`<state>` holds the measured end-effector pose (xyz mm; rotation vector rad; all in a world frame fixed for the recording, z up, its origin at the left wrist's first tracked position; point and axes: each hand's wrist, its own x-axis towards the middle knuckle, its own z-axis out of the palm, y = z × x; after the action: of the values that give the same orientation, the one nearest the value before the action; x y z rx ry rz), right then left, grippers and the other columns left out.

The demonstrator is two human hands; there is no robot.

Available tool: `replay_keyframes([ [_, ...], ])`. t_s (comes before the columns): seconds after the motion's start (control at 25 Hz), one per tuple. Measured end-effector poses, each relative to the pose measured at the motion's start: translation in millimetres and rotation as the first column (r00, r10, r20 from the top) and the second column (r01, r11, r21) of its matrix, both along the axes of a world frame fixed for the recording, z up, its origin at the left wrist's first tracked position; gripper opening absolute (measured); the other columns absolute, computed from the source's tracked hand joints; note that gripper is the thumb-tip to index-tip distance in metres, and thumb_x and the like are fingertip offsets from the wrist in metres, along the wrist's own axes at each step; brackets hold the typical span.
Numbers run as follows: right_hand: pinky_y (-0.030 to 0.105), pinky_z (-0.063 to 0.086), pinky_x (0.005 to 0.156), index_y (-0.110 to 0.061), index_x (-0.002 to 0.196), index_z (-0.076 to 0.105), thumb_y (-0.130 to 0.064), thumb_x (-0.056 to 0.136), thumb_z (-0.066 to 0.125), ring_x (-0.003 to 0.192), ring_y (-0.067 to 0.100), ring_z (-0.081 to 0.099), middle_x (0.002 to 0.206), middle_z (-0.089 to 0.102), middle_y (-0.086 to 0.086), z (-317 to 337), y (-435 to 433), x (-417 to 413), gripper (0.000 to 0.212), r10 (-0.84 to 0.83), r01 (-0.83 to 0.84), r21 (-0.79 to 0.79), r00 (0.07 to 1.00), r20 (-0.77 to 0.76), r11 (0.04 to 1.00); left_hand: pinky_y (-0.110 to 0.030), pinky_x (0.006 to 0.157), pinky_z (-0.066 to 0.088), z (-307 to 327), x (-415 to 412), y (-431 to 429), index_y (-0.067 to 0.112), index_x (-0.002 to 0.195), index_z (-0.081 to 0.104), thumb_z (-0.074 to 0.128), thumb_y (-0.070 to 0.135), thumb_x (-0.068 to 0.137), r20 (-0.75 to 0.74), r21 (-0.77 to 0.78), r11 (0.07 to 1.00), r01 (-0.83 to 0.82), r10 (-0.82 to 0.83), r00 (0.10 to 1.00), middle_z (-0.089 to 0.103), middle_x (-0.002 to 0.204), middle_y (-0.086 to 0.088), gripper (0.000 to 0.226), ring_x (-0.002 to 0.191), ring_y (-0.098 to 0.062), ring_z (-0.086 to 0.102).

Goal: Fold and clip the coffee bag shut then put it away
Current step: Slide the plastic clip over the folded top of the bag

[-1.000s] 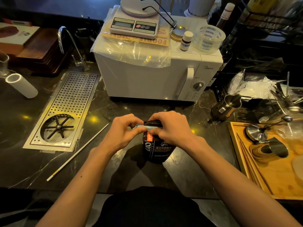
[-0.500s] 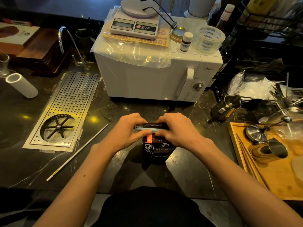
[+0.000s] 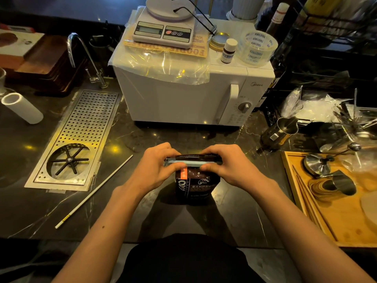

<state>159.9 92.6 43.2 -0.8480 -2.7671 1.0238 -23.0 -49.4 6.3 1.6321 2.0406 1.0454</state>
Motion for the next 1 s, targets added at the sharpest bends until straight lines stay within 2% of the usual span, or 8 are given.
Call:
replay_keyframes([
  [0.16, 0.033, 0.054, 0.087, -0.017, 0.106, 0.073, -0.017, 0.079, 0.078, 0.093, 0.010, 0.067, 0.097, 0.075, -0.003, -4.2, 3.2, 14.3, 0.027, -0.084, 0.082, -0.027, 0.994, -0.075, 0.996, -0.029, 0.062, 0.049, 1.2, 2.8, -3.7, 0.013, 0.096, 0.076, 0.067, 0.040, 0.081, 0.036, 0.012, 1.000, -0.001, 0.001, 0.999, 0.062, 0.079, 0.001, 0.033, 0.075, -0.010, 0.059],
  [0.32, 0.034, 0.053, 0.091, -0.019, 0.106, 0.071, -0.019, 0.079, 0.078, 0.096, 0.010, 0.066, 0.099, 0.073, -0.005, -7.4, 5.6, 15.4, 0.027, -0.099, 0.094, -0.066, 0.992, -0.079, 0.993, -0.028, 0.063, 0.048, -0.9, 0.6, -1.3, 0.012, 0.097, 0.075, 0.070, 0.044, 0.081, 0.034, 0.007, 1.000, -0.007, 0.007, 0.999, 0.063, 0.081, 0.000, 0.036, 0.077, -0.011, 0.059],
  [0.44, 0.036, 0.055, 0.087, -0.021, 0.101, 0.072, -0.014, 0.077, 0.079, 0.090, 0.014, 0.067, 0.092, 0.073, -0.001, -11.0, 8.3, 23.5, 0.026, -0.184, 0.170, -0.114, 0.975, -0.128, 0.979, -0.018, 0.062, 0.045, -1.6, -0.3, -0.4, 0.015, 0.097, 0.074, 0.062, 0.053, 0.079, 0.037, -0.006, 1.000, -0.008, 0.008, 0.999, 0.062, 0.081, 0.003, 0.044, 0.077, -0.007, 0.059],
  [0.52, 0.036, 0.055, 0.084, -0.022, 0.099, 0.073, -0.012, 0.076, 0.080, 0.085, 0.016, 0.067, 0.087, 0.073, 0.001, -13.5, 6.3, 26.2, 0.026, -0.211, 0.195, -0.112, 0.965, -0.157, 0.975, -0.012, 0.063, 0.040, -3.0, 2.2, -1.5, 0.015, 0.099, 0.074, 0.067, 0.047, 0.081, 0.030, -0.015, 0.999, -0.030, 0.031, 0.999, 0.061, 0.081, 0.004, 0.038, 0.077, -0.005, 0.058],
  [0.64, 0.034, 0.055, 0.086, -0.023, 0.101, 0.071, -0.013, 0.079, 0.078, 0.090, 0.014, 0.066, 0.092, 0.072, -0.003, -14.2, 4.4, 25.3, 0.026, -0.190, 0.172, -0.122, 0.969, -0.156, 0.978, -0.015, 0.070, 0.042, -1.8, 4.8, -4.2, 0.017, 0.106, 0.071, 0.074, 0.032, 0.083, 0.016, -0.016, 0.999, -0.046, 0.046, 0.999, 0.064, 0.089, 0.004, 0.028, 0.083, -0.005, 0.058],
  [0.76, 0.030, 0.054, 0.089, -0.022, 0.106, 0.069, -0.015, 0.084, 0.073, 0.096, 0.007, 0.064, 0.099, 0.070, -0.010, -8.7, 3.8, 24.8, 0.023, -0.102, 0.086, -0.116, 0.985, -0.138, 0.989, -0.019, 0.081, 0.047, 9.8, 9.8, 1.8, 0.022, 0.112, 0.069, 0.074, 0.031, 0.083, 0.013, 0.027, 0.999, 0.017, -0.017, 1.000, 0.067, 0.100, 0.007, 0.031, 0.093, -0.004, 0.060],
  [0.92, 0.020, 0.050, 0.082, -0.021, 0.105, 0.072, -0.022, 0.089, 0.068, 0.092, 0.004, 0.063, 0.096, 0.070, -0.007, -5.7, -3.1, 12.9, 0.017, -0.035, 0.027, -0.045, 0.980, -0.194, 0.999, -0.022, 0.075, 0.051, 17.5, 23.1, 18.0, 0.020, 0.099, 0.076, 0.073, 0.025, 0.084, 0.016, 0.076, 0.996, 0.040, -0.041, 0.999, 0.069, 0.089, 0.004, 0.016, 0.084, -0.004, 0.063],
  [1.0, 0.020, 0.049, 0.079, -0.020, 0.102, 0.073, -0.019, 0.089, 0.067, 0.088, 0.005, 0.063, 0.093, 0.070, -0.005, -7.1, -5.5, 5.3, 0.015, -0.013, 0.018, 0.015, 0.972, -0.236, 1.000, -0.020, 0.074, 0.051, 16.7, 24.9, 20.9, 0.020, 0.096, 0.076, 0.073, 0.024, 0.084, 0.015, 0.079, 0.996, 0.032, -0.033, 0.999, 0.069, 0.086, 0.005, 0.013, 0.081, -0.004, 0.063],
])
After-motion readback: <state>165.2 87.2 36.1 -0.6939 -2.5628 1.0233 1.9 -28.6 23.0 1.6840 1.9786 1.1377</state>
